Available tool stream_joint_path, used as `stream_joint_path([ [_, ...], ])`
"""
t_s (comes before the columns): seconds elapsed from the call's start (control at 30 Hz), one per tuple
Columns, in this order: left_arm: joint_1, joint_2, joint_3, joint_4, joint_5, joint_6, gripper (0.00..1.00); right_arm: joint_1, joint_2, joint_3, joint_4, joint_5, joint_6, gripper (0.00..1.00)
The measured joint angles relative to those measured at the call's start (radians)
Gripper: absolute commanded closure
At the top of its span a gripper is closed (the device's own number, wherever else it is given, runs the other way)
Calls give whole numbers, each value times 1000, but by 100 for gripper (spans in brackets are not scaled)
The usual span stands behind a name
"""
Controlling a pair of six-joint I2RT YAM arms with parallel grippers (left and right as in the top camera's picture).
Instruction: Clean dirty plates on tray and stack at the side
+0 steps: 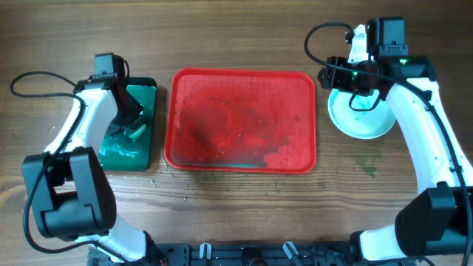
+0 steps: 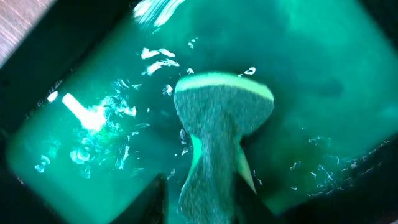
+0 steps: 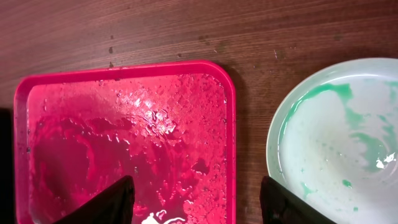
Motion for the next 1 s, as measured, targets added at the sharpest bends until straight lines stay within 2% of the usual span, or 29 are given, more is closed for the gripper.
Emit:
stream_joint_path([
  [0.1, 0, -1, 0, -7, -5, -5, 18, 0, 0, 0, 0, 0, -24, 31],
  [0.13, 0, -7, 2, -32, -4, -4, 2, 0, 0, 0, -10, 0, -40, 30],
  [0.23, 0, -120, 21, -60, -5, 0, 0, 0, -7, 45, -107, 17, -77, 27],
  [0.27, 0, -216, 32, -60, -4, 0, 0, 0, -21, 76, -136, 32, -81, 23],
  [0.3, 0, -267, 39, -59, -4, 1, 0, 0, -55, 117, -186, 61, -82, 16],
  [0.33, 0, -340, 50, -60, -4, 0, 0, 0, -104, 153, -217, 86, -87, 1],
  [0.57, 0, -385, 55, -61, -4, 0, 0, 0, -541, 230, -330, 141, -95, 0],
  [0.77, 0, -385, 55, -61, -4, 0, 0, 0, -657, 231, -393, 152, -98, 0],
  [0.83, 0, -385, 55, -60, -4, 0, 0, 0, -660, 226, -349, 159, -98, 0],
  [0.9, 0, -385, 55, -61, -4, 0, 0, 8, -676, 159, -169, 159, -99, 0],
  [1.0, 0, -385, 55, -63, -3, 0, 0, 11, -775, -132, 171, 148, -119, 0],
])
